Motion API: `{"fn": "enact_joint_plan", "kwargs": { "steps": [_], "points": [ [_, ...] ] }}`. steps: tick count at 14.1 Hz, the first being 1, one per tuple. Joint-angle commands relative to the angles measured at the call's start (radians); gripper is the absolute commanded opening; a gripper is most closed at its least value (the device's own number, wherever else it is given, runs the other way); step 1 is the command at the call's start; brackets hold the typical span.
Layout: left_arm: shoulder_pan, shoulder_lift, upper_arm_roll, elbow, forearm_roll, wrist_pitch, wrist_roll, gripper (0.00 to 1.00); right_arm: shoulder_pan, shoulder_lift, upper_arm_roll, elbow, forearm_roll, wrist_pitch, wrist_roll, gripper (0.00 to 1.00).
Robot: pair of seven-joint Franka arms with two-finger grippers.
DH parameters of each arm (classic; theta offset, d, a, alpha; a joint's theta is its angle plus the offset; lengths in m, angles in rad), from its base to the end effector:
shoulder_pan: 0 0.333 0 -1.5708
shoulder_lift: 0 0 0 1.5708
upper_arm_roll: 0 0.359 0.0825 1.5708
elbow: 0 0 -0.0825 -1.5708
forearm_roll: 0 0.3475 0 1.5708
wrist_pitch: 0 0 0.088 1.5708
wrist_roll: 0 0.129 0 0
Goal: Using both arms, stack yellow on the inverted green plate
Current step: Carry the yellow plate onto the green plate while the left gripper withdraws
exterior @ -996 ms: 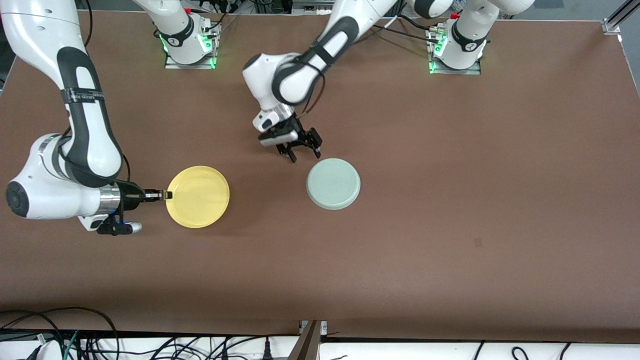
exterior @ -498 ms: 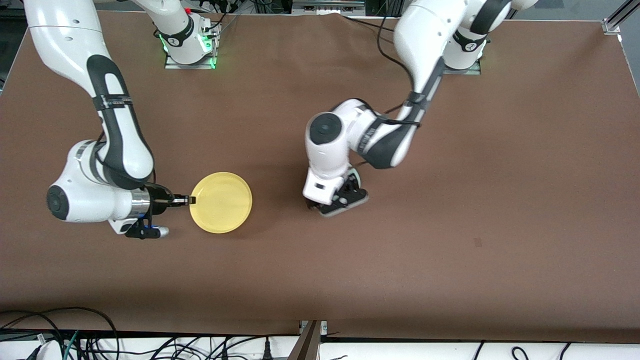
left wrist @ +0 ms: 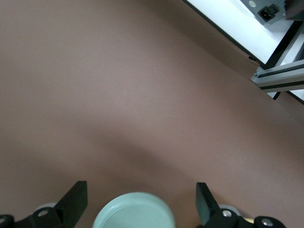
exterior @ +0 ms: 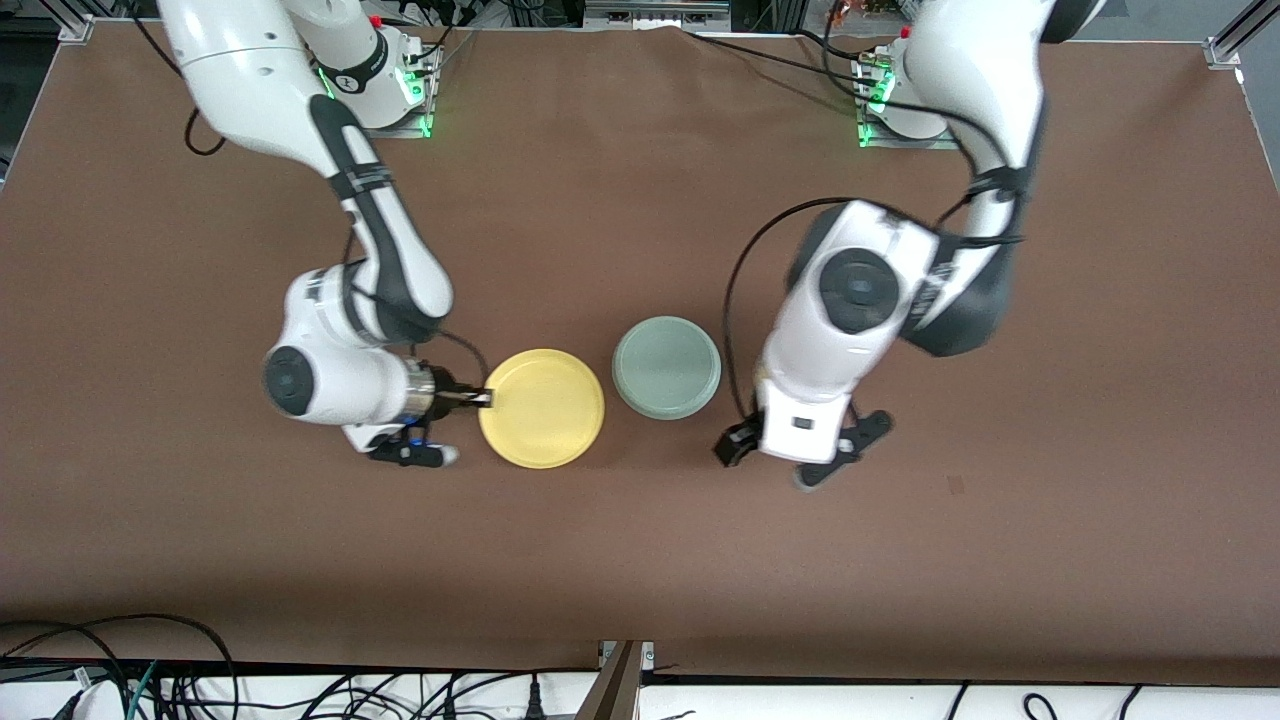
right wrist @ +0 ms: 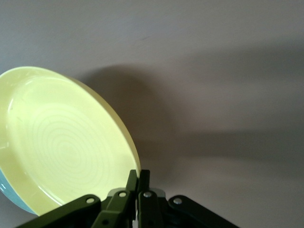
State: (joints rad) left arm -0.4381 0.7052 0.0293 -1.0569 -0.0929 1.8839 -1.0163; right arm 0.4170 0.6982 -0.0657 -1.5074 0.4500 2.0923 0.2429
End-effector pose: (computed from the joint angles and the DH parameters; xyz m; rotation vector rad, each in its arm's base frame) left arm 0.6866 -0.3153 0.4508 2.8625 0.9210 0.0685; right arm 0.6433 0.2764 0.2822 -2.8344 0.1797 0.2873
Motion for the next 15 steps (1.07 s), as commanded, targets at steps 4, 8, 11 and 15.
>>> {"fn": "enact_joint_plan", "kwargs": {
  "steps": [4, 8, 11, 15],
  "points": [
    [0.179, -0.167, -0.012, -0.035, -0.067, -0.264, 0.413, 1.0, 0.166, 0.03, -0.011, 0.007, 0.052, 0.12, 0.203, 0.0],
    [0.294, -0.262, -0.011, -0.041, -0.062, -0.42, 0.709, 1.0, 0.227, 0.052, -0.011, 0.004, 0.052, 0.141, 0.239, 0.0],
    [0.334, -0.317, 0.004, -0.06, -0.047, -0.463, 0.937, 1.0, 0.264, 0.073, -0.011, 0.003, 0.053, 0.185, 0.243, 0.0],
    [0.37, -0.464, 0.011, -0.24, 0.032, -0.437, 1.025, 1.0, 0.301, 0.093, -0.011, -0.002, 0.052, 0.219, 0.28, 0.0]
  ]
}}
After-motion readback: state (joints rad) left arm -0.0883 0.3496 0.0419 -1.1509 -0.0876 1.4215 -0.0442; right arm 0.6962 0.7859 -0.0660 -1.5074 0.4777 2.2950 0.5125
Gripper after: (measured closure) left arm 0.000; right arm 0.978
